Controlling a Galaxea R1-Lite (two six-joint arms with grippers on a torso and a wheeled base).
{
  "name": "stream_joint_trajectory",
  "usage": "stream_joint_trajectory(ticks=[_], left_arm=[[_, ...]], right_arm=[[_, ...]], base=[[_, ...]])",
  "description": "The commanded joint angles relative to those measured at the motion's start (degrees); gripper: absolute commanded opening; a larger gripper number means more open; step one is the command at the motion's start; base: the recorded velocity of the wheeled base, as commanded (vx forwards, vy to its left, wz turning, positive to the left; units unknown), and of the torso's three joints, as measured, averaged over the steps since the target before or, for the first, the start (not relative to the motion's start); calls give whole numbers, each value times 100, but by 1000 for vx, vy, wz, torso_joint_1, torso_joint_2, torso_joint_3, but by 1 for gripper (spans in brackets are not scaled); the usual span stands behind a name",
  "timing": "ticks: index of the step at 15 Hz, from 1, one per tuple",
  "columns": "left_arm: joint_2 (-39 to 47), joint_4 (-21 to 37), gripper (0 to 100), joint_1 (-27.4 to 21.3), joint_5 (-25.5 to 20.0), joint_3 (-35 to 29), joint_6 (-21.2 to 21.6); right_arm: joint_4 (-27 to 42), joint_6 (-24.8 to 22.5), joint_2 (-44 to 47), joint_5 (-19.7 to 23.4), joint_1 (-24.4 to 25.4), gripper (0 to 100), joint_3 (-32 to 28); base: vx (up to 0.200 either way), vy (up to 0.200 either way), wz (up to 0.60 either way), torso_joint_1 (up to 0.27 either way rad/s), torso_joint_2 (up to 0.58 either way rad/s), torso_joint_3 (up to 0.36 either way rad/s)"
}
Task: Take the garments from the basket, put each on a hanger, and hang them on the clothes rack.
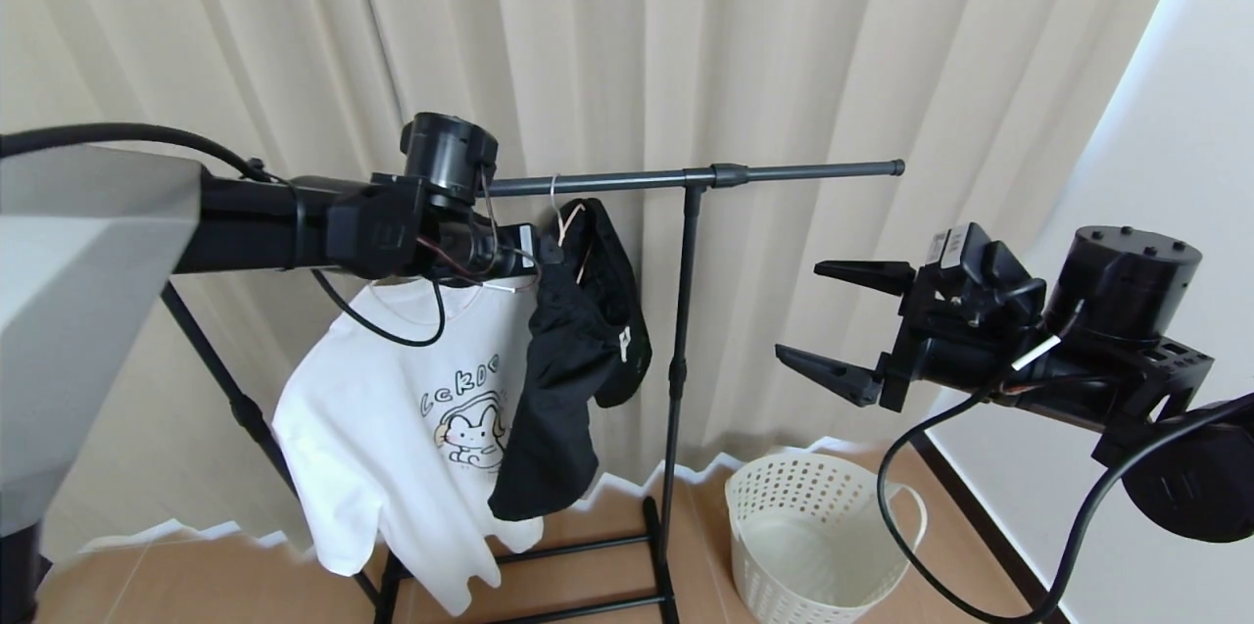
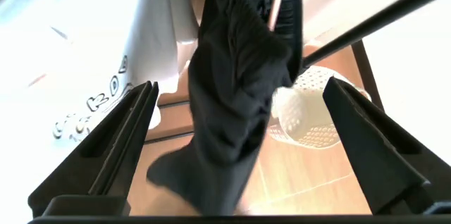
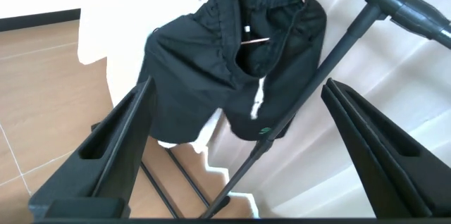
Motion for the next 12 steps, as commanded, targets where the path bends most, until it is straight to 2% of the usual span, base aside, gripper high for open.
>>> stream_joint_trajectory(ticks=[1, 2, 3, 4, 5, 6, 7, 8, 9, 11, 12], left_arm=[[-1400, -40, 100, 7, 6, 1041, 399], [-2068, -66, 100, -1, 94, 1612, 557], [-2674, -66, 100, -10, 208, 2095, 566], [-3219, -66, 100, -37, 305, 2579, 592], [-3737, -66, 100, -54, 305, 3080, 680], [-4194, -66, 100, -54, 305, 3519, 847], [-5065, -75, 100, -72, 305, 4424, 1242], [-5451, -75, 100, -116, 296, 4820, 1365], [-6216, -172, 100, -274, 305, 5716, 1524], [-7244, -514, 100, -291, 305, 7105, 1638], [-7455, -602, 100, -283, 305, 7421, 1664]], right_arm=[[7, 120, -300, -50, 3, 100, -29], [7, 445, -511, -358, -6, 100, -64], [24, 559, -801, -1008, -41, 100, -152], [103, 559, -1214, -1624, -50, 100, -143], [174, 551, -1531, -2028, -50, 100, -108], [297, 559, -1733, -2204, -50, 100, -64], [701, 559, -2155, -2432, -50, 100, 305], [859, 559, -2383, -2520, -50, 100, 542], [1097, 559, -2902, -2643, -41, 100, 1254], [1167, 551, -3543, -2661, 3, 100, 2327], [1167, 551, -3666, -2670, 3, 100, 2555]], base=[[0, 0, 0, 0, 0, 0], [0, 0, 0, 0, 0, 0], [0, 0, 0, 0, 0, 0], [0, 0, 0, 0, 0, 0], [0, 0, 0, 0, 0, 0], [0, 0, 0, 0, 0, 0], [0, 0, 0, 0, 0, 0], [0, 0, 0, 0, 0, 0], [0, 0, 0, 0, 0, 0], [0, 0, 0, 0, 0, 0], [0, 0, 0, 0, 0, 0]])
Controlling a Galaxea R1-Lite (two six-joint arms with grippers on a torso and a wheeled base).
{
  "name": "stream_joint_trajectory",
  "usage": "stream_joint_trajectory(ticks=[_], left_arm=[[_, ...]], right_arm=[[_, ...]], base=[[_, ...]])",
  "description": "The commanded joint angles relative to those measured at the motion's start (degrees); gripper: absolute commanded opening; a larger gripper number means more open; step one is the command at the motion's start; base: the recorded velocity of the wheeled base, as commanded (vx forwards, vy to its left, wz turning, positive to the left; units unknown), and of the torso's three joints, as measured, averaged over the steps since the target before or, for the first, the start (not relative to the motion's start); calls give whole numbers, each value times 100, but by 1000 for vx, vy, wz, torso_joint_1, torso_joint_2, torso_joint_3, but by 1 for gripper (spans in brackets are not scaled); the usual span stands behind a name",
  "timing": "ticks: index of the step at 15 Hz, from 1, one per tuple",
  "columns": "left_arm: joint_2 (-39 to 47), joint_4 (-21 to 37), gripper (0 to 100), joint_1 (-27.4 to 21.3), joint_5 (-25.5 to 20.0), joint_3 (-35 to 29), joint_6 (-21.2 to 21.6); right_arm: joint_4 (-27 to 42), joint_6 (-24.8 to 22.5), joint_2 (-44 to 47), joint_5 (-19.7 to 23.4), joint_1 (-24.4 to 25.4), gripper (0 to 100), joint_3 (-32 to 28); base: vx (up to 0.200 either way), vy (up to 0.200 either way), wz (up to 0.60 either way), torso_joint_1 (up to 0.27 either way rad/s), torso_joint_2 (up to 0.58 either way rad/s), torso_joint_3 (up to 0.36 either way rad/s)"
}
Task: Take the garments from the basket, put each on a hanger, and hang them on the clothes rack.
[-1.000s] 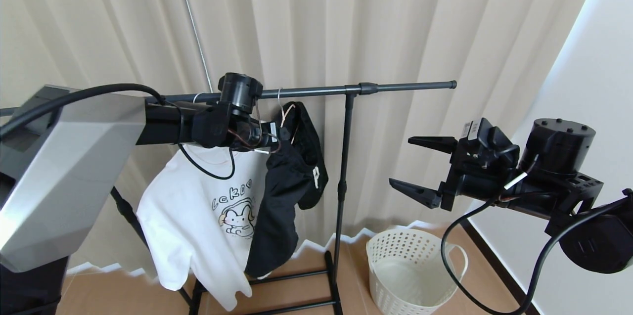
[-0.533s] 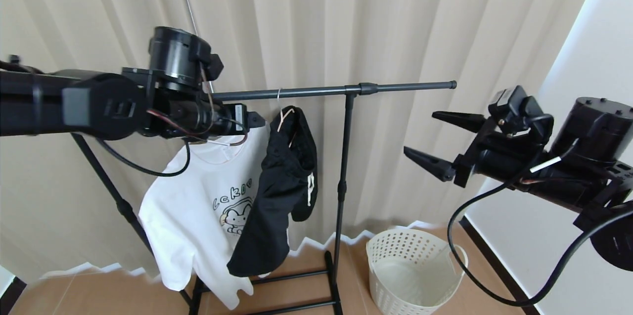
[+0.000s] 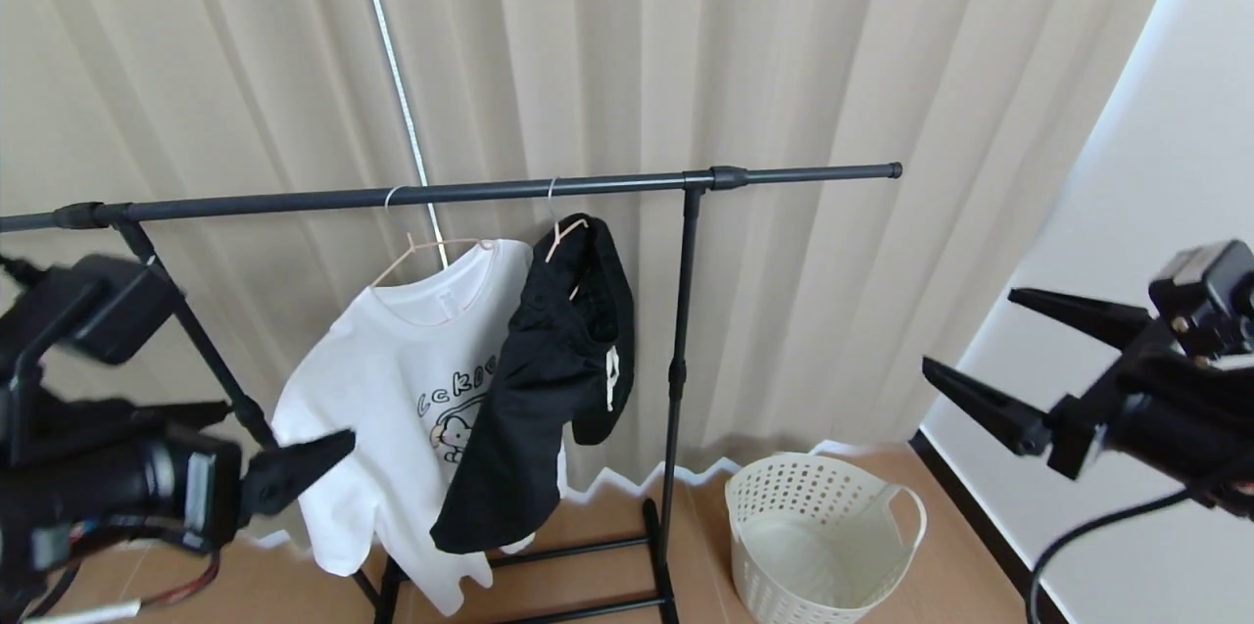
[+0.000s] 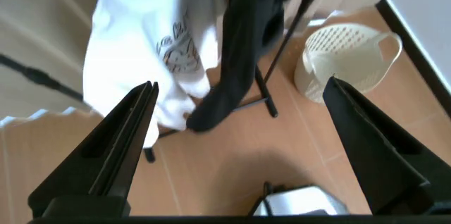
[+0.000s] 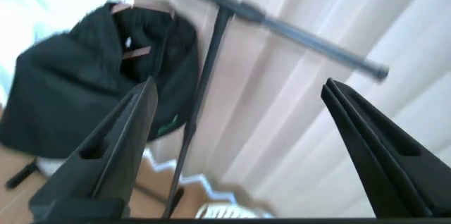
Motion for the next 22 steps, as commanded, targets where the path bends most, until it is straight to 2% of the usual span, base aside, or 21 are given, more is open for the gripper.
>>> stream_joint_trajectory(ticks=[1, 3, 4, 5, 6, 7, 8, 10, 12, 13, 15, 18, 22], left_arm=[[-2160, -532, 100, -81, 12, 2095, 269], [-2943, -620, 100, -81, -14, 2702, 287], [-3092, -611, 100, -81, -5, 2886, 295], [-3382, -611, 100, -73, -5, 3168, 304], [-3575, -602, 100, -73, -5, 3396, 295], [-3611, -602, 100, -73, 4, 3423, 295], [-4041, -602, 100, -64, 21, 3607, 295], [-4129, -541, 100, 156, 39, 3598, 260], [-4138, -523, 100, 701, 30, 3598, 260], [-4208, -523, 100, 1307, 30, 3598, 260], [-4639, -479, 100, 1879, -58, 3590, 287], [-5694, -383, 100, 1844, -128, 3581, 287], [-6300, -321, 100, 2142, -119, 3563, 102]], right_arm=[[66, -14, -1170, -49, 25, 100, 1328], [180, -23, -1820, -180, 25, 100, 1943], [611, -14, -2093, -286, 16, 100, 1943], [1525, -14, -2804, -374, 16, 100, 1943], [2158, -41, -3376, -356, 25, 100, 1943], [2263, -49, -3437, -356, 25, 100, 1943], [3503, -260, -4281, -383, 25, 100, 1943], [4179, -269, -4694, -471, -2, 100, 1943], [4364, -251, -4879, -585, -19, 100, 1943], [4355, -155, -4949, -594, -46, 100, 1943], [4408, 408, -5037, -594, -54, 100, 1943], [4408, 654, -5107, -655, -195, 100, 1943], [4592, 751, -5415, -831, -344, 100, 1943]], base=[[0, 0, 0, 0, 0, 0], [0, 0, 0, 0, 0, 0], [0, 0, 0, 0, 0, 0], [0, 0, 0, 0, 0, 0], [0, 0, 0, 0, 0, 0], [0, 0, 0, 0, 0, 0], [0, 0, 0, 0, 0, 0], [0, 0, 0, 0, 0, 0], [0, 0, 0, 0, 0, 0], [0, 0, 0, 0, 0, 0], [0, 0, 0, 0, 0, 0], [0, 0, 0, 0, 0, 0], [0, 0, 0, 0, 0, 0]])
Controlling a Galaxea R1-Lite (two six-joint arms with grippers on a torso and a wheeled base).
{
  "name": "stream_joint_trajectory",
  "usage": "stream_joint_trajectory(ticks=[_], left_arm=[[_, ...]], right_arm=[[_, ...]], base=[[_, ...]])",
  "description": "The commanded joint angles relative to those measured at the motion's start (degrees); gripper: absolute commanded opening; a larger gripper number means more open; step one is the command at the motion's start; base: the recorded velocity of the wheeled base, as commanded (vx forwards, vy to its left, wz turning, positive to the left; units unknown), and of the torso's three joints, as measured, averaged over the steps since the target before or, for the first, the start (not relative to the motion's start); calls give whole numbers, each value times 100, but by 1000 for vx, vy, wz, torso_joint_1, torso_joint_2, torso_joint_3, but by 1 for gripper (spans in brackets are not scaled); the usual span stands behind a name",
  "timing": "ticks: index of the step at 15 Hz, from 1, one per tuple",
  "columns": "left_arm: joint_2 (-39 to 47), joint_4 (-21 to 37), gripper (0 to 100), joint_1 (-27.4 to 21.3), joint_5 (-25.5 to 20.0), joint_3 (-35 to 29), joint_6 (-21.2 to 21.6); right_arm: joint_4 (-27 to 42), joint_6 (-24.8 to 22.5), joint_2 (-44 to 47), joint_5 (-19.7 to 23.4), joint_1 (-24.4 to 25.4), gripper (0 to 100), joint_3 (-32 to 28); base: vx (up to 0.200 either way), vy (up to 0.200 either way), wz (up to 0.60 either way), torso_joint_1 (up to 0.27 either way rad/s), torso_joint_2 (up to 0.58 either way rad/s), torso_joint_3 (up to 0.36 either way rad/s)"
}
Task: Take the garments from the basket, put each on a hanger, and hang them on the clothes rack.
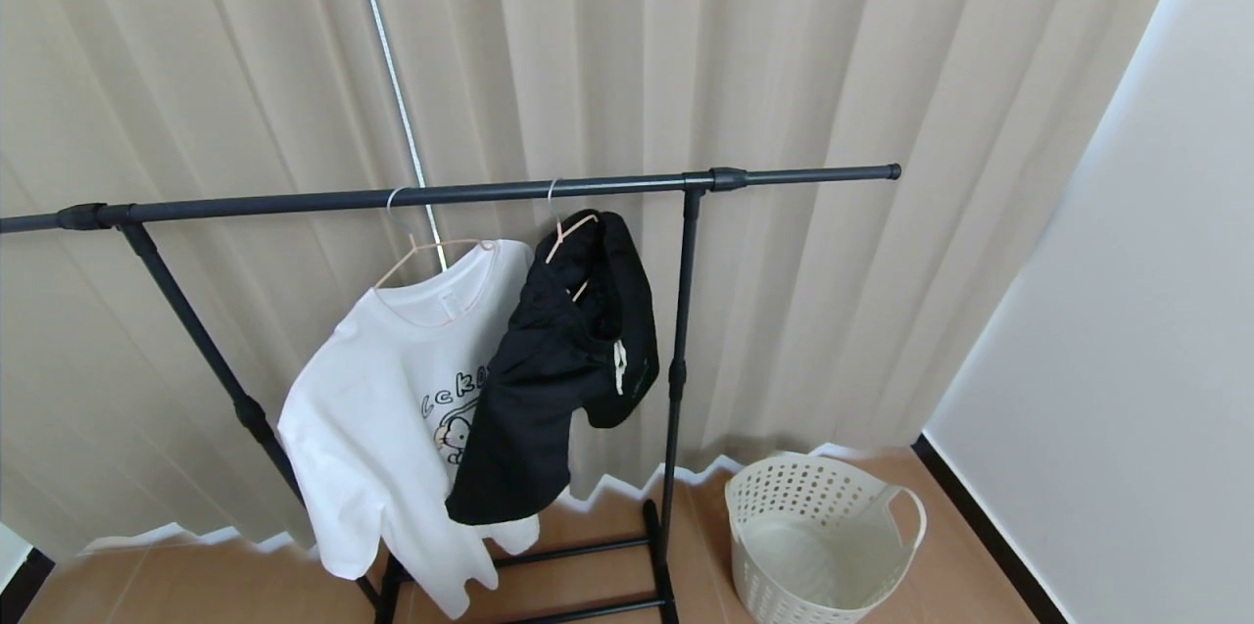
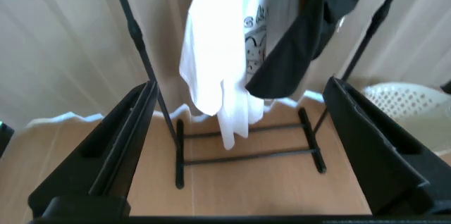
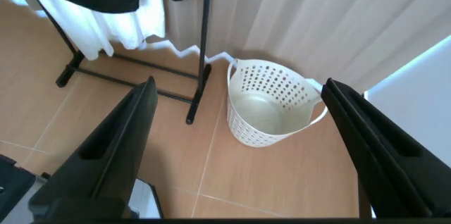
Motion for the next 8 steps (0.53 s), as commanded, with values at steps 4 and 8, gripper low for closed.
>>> stream_joint_trajectory(ticks=[4, 8], left_arm=[[-369, -3, 100, 77, 9, -17, -174], [-369, -3, 100, 86, 9, -17, -165]], right_arm=[[14, 102, -294, -60, -285, 100, 0], [40, 128, -689, -16, -715, 100, 0]], base=[[0, 0, 0, 0, 0, 0], [0, 0, 0, 0, 0, 0]])
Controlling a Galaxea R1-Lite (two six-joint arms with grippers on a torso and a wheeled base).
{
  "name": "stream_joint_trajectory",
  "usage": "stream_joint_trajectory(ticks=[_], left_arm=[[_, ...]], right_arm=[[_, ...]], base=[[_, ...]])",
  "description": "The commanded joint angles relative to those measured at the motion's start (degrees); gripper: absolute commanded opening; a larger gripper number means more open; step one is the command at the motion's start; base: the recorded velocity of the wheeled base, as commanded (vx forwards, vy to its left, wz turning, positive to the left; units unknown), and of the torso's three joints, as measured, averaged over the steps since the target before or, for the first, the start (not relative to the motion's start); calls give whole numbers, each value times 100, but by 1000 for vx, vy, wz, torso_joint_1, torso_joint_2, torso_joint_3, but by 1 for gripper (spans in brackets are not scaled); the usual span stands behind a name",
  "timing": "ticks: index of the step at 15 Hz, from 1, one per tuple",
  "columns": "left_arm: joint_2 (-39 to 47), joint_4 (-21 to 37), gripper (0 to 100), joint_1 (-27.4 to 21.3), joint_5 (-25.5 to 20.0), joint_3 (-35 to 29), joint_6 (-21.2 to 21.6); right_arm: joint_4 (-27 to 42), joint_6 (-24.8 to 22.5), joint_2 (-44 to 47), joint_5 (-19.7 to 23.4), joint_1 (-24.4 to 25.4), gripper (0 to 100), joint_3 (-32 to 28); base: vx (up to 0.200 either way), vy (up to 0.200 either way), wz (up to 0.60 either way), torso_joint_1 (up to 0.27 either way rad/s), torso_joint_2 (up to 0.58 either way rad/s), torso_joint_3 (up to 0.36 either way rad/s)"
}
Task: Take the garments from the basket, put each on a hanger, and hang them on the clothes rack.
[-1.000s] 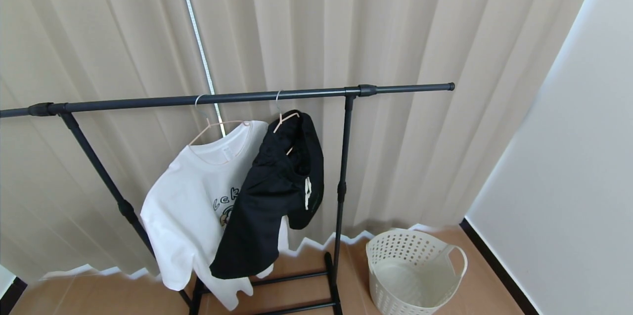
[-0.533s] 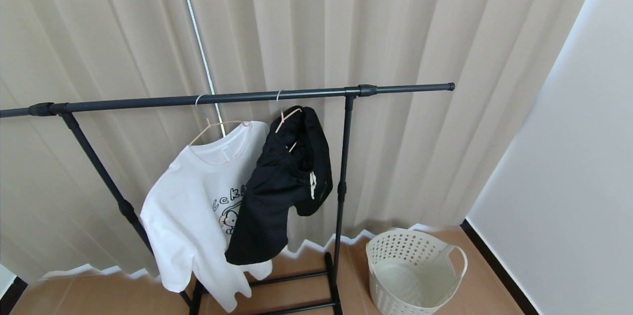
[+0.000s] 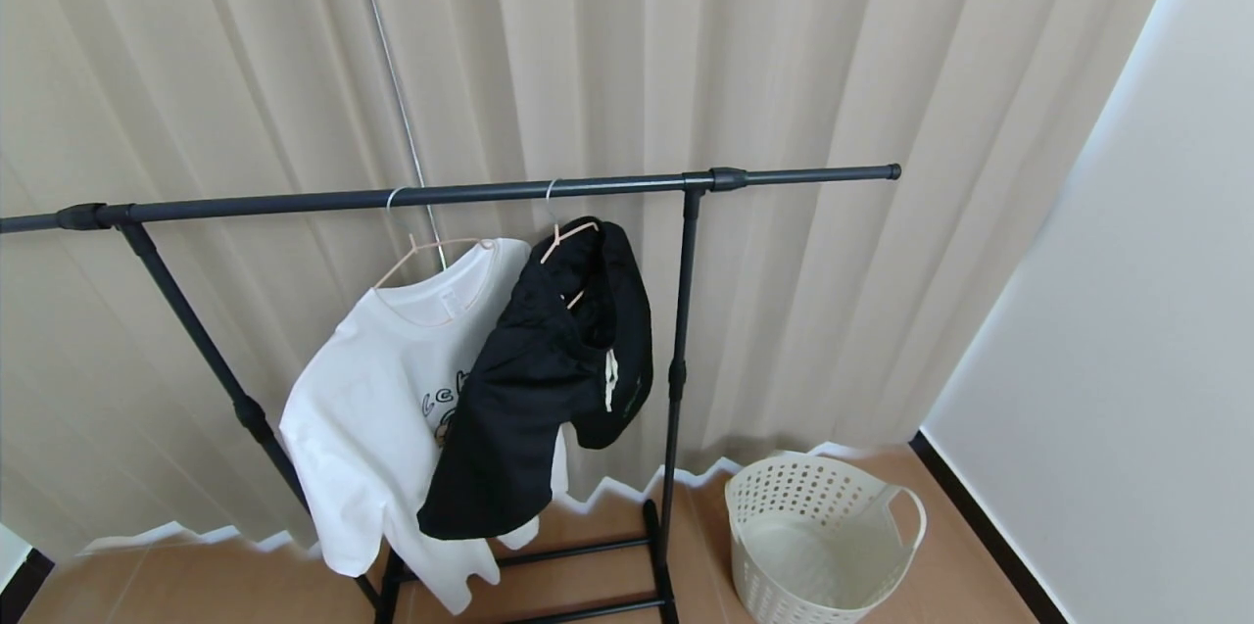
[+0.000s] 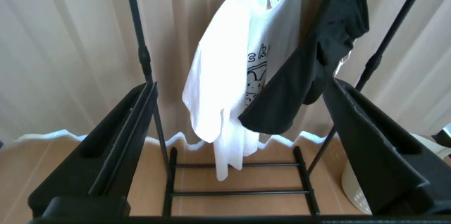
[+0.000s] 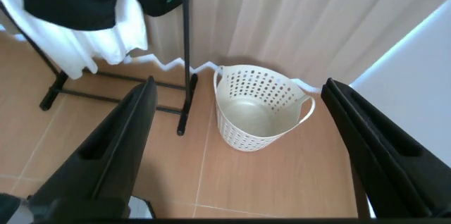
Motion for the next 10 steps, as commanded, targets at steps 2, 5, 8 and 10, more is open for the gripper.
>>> stream_joint_trajectory(ticks=[2, 5, 8, 10], left_arm=[[5, -3, 100, 1, 4, 0, -4], [5, -3, 100, 1, 4, 0, 5], [5, -3, 100, 1, 4, 0, 5], [5, -3, 100, -8, 4, 0, 5]], right_arm=[[12, 36, -516, 23, -259, 100, 0], [38, 45, -798, 23, -294, 100, 0], [47, 54, -973, 23, -364, 100, 0], [38, 54, -1255, 32, -347, 100, 0]], base=[[0, 0, 0, 0, 0, 0], [0, 0, 0, 0, 0, 0], [0, 0, 0, 0, 0, 0], [0, 0, 0, 0, 0, 0]])
